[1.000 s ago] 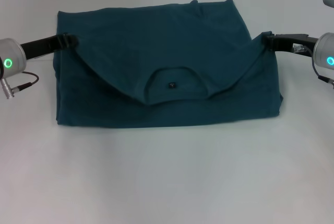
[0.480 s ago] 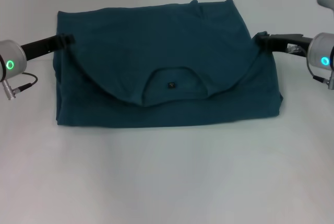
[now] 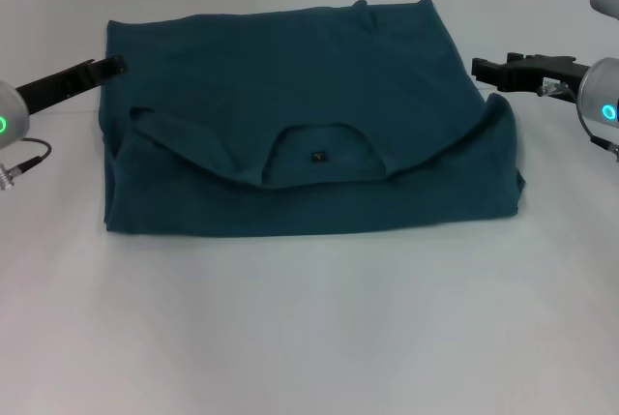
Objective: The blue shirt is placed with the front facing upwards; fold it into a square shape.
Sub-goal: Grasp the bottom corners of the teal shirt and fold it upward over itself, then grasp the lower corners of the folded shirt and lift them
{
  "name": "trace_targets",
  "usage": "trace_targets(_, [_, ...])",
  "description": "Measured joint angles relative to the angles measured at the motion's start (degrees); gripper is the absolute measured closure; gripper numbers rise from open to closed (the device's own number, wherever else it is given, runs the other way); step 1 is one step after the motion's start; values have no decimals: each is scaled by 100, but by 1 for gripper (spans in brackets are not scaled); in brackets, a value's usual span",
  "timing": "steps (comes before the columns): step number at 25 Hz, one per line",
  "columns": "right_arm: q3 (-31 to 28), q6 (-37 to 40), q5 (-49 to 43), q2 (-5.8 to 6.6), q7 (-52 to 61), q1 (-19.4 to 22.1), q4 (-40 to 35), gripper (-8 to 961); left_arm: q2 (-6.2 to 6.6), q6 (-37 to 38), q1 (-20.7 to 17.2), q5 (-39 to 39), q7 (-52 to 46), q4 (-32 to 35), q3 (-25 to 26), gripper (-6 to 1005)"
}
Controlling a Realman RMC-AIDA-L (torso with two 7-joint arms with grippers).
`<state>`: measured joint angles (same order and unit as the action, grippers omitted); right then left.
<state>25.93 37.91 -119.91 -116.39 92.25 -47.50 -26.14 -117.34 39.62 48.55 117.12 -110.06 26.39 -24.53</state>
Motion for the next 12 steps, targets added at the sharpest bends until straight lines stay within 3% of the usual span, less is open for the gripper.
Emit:
trace_targets(6, [-21, 302, 116, 21, 40, 220, -94, 408, -89, 247, -176, -43, -1, 191, -128, 379])
trace_targets(12, [-8, 1469, 586, 68, 229, 878, -475, 311, -114, 1292, -620, -77, -69, 643, -299, 188])
